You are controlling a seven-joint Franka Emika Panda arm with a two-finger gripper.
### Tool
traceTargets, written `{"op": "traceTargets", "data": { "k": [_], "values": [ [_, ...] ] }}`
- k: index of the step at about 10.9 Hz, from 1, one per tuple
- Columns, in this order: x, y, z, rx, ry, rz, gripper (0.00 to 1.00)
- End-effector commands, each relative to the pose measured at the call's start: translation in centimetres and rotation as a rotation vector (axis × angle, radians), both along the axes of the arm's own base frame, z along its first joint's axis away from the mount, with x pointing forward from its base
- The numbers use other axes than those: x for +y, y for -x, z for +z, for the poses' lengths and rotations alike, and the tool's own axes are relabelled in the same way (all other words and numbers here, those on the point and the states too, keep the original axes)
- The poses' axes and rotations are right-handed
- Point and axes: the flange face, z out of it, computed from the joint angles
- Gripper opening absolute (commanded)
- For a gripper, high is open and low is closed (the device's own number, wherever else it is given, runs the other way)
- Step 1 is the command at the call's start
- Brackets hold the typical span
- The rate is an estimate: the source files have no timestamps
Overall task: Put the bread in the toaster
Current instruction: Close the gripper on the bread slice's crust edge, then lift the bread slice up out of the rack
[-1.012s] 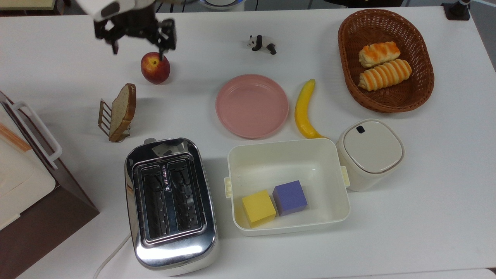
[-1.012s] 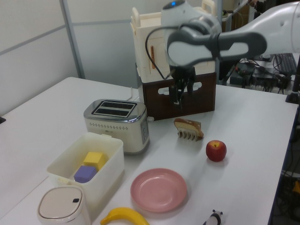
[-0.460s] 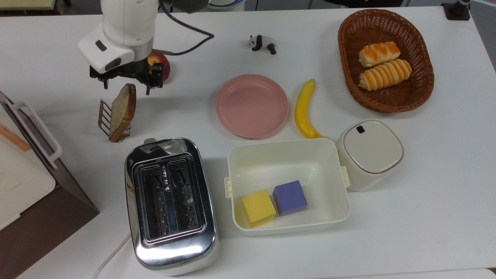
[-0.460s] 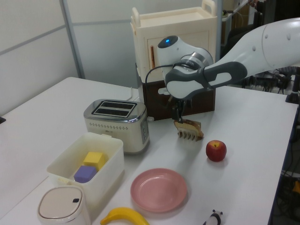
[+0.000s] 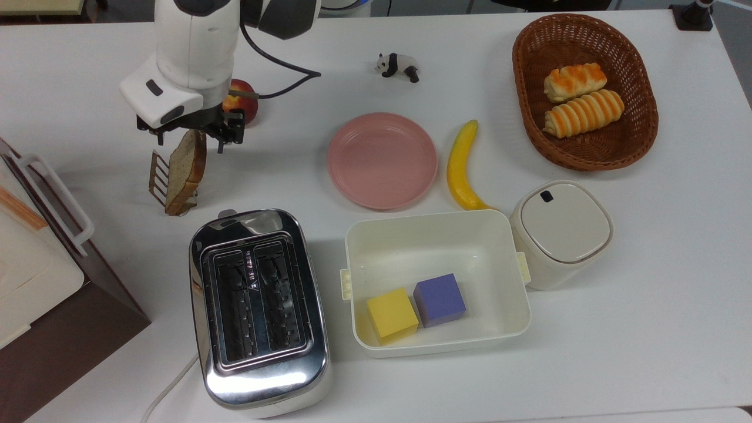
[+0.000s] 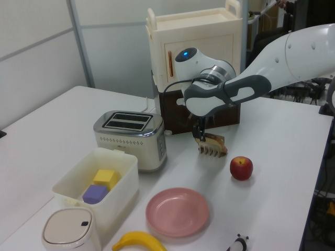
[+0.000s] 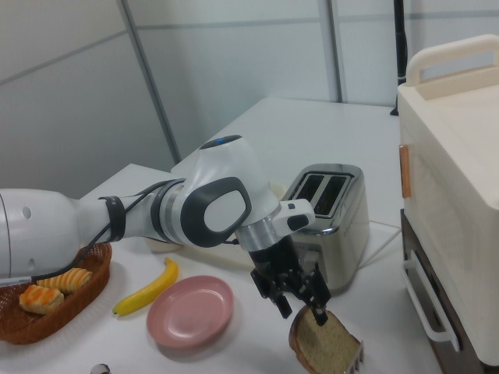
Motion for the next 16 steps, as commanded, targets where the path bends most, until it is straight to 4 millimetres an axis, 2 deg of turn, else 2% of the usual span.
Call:
{"op": "traceTargets", "data": {
  "k": [1, 2, 3, 4, 6, 9, 12, 13, 16],
  "values": [
    [0.5, -0.1, -0.4, -0.002, 0.02, 0.038, 0.5],
    [0.6, -0.2, -0.4, -0.001, 0.023, 0.045, 0.27],
    [0.6, -0.2, -0.3, -0.002, 0.025, 0.045, 0.08],
    [0.6, -0.3, -0.2, -0.005, 0.027, 0.046, 0.0],
    [0.3, -0.3, 0.3, -0.008, 0.045, 0.051, 0.0],
    [0.3, -0.6, 2.9, -0.048, 0.05, 0.034, 0.0],
    [0.1, 0.1, 9.0, -0.048, 0.047, -0.002, 0.0],
    [0.2, 0.2, 10.3, -0.047, 0.044, -0.003, 0.0],
    [1.8, -0.1, 16.2, -0.119, -0.039, -0.025, 0.0]
  ]
}}
